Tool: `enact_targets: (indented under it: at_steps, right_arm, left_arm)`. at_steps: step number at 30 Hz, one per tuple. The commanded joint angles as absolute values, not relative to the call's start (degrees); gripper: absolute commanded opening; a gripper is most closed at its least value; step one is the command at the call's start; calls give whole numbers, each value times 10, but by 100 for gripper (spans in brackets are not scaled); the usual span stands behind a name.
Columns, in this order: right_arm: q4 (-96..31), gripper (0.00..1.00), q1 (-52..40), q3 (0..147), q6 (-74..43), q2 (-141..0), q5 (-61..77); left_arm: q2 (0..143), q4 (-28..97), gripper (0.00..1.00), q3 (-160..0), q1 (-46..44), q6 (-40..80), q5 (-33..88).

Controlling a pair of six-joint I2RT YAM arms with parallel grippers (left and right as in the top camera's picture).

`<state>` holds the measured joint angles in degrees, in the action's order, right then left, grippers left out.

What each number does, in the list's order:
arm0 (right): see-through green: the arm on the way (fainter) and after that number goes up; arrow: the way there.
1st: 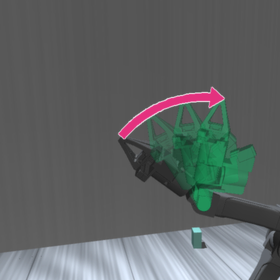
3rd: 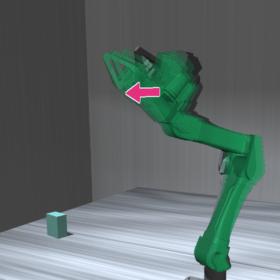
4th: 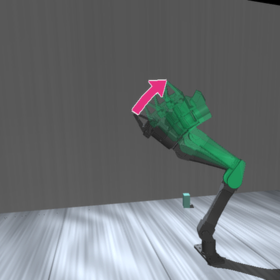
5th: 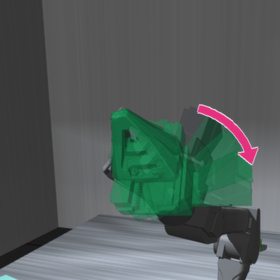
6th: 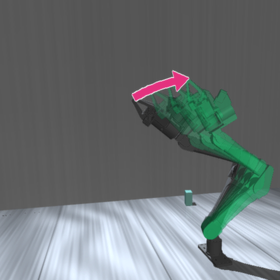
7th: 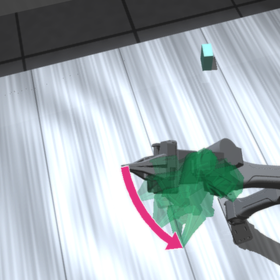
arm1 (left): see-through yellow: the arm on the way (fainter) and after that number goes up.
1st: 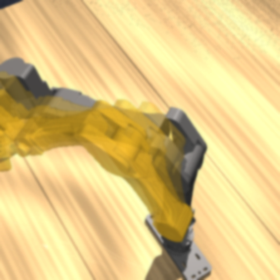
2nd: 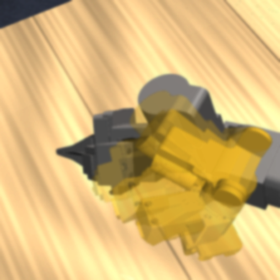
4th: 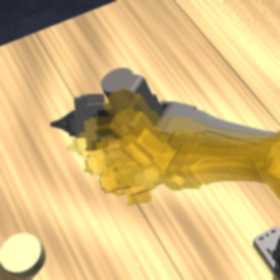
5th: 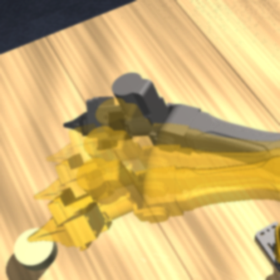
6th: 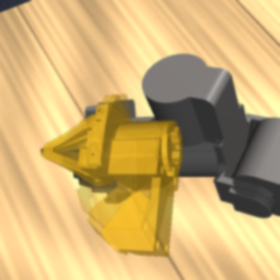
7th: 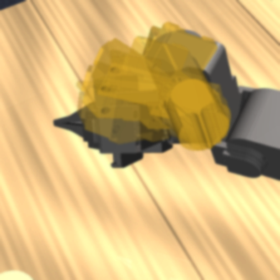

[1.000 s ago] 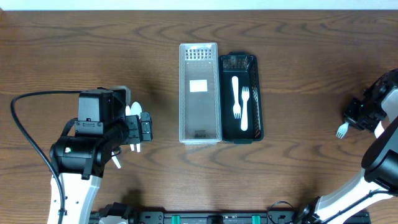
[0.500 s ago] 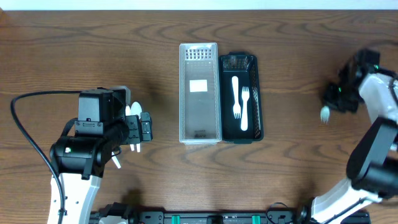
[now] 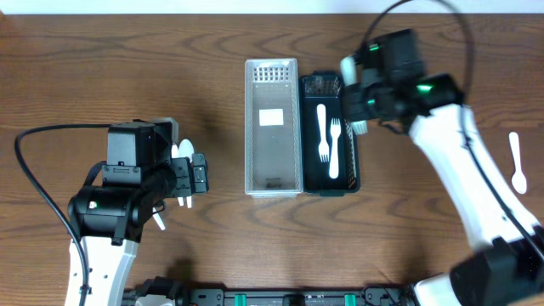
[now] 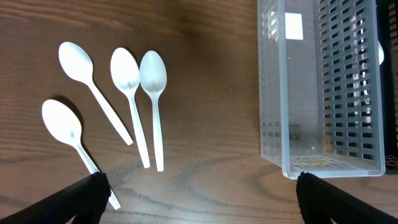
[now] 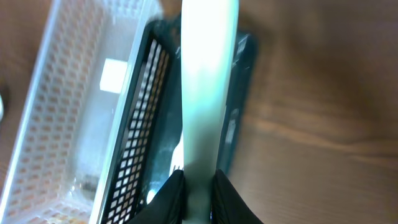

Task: Pack container
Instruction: 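Carry the held utensil left and drop it into the black basket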

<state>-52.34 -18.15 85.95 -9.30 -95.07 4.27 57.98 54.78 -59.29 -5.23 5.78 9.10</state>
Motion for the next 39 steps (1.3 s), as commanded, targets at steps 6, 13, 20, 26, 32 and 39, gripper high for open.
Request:
enact_targets:
  at_steps: [6, 13, 20, 26, 32, 39]
  right_arm:
    - [-521, 16, -208, 849, -128, -1087, 18]
    - [-514, 23, -208, 850, -117, -1142, 20]
    - [-526, 26, -210, 878, -115, -1120, 33]
    - [-556, 41, -177, 964, -91, -1027, 27]
    - [-582, 63, -94, 992, -85, -930, -54]
    - [-633, 90, 133, 990, -75, -887, -55]
  left_arm:
    - [576, 552, 98, -604, -50, 50, 99]
    - [576, 552, 98, -604, -50, 50, 99]
    - [576, 552, 98, -604, -50, 50, 99]
    - [576, 552, 98, -604, -50, 50, 99]
    - [576, 552, 98, -604, -50, 50, 99]
    - [576, 552, 98, -604, -50, 50, 99]
